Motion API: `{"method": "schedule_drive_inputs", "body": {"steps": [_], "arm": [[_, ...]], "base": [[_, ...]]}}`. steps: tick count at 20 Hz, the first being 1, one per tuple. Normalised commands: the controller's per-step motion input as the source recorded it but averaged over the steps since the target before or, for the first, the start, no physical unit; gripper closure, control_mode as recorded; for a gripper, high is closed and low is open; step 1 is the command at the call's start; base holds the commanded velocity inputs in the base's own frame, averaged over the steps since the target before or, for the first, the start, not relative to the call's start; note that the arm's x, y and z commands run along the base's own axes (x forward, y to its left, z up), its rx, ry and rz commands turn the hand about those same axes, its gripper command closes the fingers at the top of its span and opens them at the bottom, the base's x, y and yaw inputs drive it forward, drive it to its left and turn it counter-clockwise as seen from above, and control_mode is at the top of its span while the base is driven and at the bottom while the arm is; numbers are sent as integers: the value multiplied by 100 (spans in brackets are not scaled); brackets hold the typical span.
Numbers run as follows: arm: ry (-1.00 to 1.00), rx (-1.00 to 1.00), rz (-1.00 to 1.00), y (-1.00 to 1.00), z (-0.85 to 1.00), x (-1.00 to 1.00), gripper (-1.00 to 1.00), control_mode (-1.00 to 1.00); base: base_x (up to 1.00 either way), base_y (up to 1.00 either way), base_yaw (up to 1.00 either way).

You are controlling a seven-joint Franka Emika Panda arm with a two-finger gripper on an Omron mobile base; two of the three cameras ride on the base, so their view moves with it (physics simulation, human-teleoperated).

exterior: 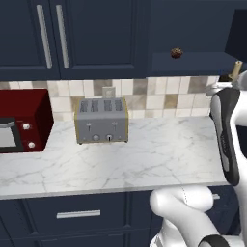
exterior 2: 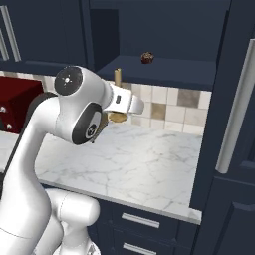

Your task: Pick the candle and candle from the dining table and place them in the open cabinet. Close the cabinet after placing the objects.

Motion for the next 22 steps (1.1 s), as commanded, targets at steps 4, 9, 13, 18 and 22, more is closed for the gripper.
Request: {"method": "schedule_drive_inputs", "body": {"steps": [4, 9, 13, 18, 22], "arm": [[0, -2, -1, -32, 35, 3, 100, -100], [0, -7, -2, -13, 34, 13, 100, -100], [0, -3, -2, -22, 25, 27, 100, -100], [-2, 0, 0, -23, 6, 44, 100, -100], [-1, 0, 0, -27, 1, 50, 100, -100]], "base": [[0, 0, 0], [0, 0, 0], [0, 0, 0], [0, 0, 0], [0, 0, 0]]}}
